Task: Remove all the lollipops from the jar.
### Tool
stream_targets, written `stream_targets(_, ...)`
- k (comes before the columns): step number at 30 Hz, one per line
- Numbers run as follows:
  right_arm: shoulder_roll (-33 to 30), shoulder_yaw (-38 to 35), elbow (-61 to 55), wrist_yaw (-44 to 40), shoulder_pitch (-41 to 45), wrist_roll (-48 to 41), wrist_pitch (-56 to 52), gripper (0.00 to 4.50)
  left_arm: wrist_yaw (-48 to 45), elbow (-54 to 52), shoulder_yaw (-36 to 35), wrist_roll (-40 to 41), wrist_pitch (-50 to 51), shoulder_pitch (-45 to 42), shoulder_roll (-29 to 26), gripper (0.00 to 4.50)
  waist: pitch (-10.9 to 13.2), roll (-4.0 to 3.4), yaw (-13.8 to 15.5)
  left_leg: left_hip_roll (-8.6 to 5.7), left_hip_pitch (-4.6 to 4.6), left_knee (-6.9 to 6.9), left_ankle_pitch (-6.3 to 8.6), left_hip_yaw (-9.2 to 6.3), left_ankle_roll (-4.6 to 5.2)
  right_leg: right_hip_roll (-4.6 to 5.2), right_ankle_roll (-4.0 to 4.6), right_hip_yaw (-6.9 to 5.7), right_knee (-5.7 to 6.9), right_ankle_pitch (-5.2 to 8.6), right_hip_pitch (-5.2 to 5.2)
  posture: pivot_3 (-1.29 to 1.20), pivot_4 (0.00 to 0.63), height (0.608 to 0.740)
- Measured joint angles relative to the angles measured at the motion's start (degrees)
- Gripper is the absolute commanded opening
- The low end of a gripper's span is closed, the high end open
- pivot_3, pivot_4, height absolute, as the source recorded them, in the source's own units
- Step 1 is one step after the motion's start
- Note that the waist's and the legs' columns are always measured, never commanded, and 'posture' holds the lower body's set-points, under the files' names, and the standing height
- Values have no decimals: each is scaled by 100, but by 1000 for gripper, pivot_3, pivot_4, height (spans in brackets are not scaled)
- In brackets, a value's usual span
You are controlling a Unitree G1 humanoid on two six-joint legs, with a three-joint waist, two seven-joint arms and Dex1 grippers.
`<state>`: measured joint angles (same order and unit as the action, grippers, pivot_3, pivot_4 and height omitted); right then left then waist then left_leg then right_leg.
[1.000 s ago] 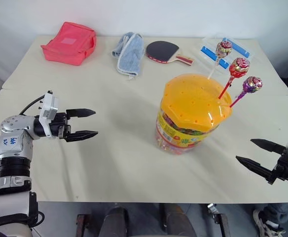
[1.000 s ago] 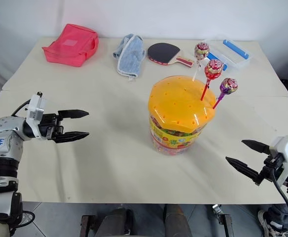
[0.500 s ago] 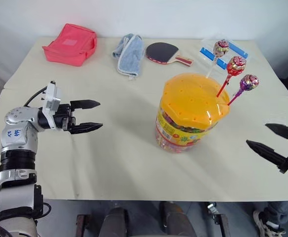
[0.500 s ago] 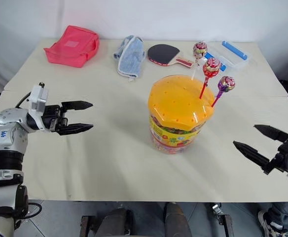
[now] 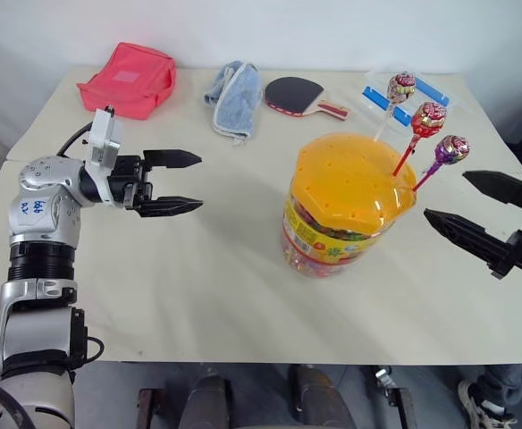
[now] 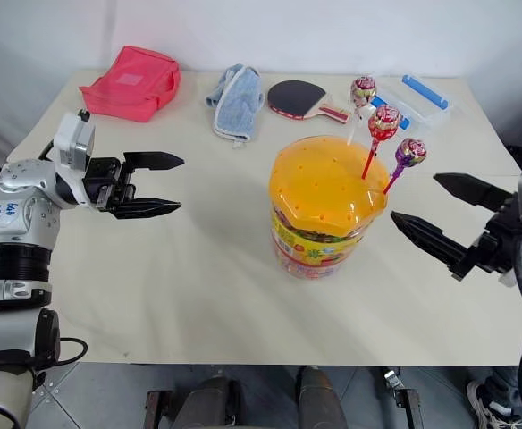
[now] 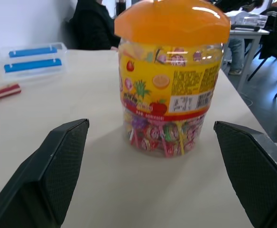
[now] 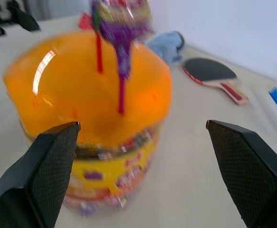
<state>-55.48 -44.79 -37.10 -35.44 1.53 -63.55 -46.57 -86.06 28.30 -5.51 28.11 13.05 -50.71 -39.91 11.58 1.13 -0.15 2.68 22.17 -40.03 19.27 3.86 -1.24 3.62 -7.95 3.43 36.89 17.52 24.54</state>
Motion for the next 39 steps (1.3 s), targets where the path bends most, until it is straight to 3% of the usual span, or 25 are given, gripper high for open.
stream_targets(12, -208, 750, 406, -90, 914, -461, 67, 4461, 0, 174, 167, 366, 2, -217, -101, 4500, 0, 0, -2, 0, 1, -1, 0, -2, 1, 0, 0, -2, -1, 0, 0, 0, 150, 740)
stream_targets(17, -139, 1137, 684, -255, 1034, -241, 184, 3233, 0, 279, 182, 368, -56, -219, -160, 4500, 0, 0, -1, 0, 2, -2, 0, -2, 1, 0, 0, -2, -1, 0, 1, 0, 150, 740)
stream_targets(26, -87, 1177, 822, -412, 1081, -49, 390, 121, 0, 362, 196, 369, -122, -218, -193, 4500, 0, 0, 2, 0, 3, -2, 1, -2, 1, 1, 0, -2, -2, 0, 1, 0, 150, 740)
stream_targets(39, -249, 1181, 1107, -219, 2047, -48, 384, 19, -1, 442, 236, 402, -225, -221, -172, 4500, 0, 0, -4, 2, 5, -2, 1, 0, 2, 1, 0, -2, -2, 0, 4, 0, 150, 740)
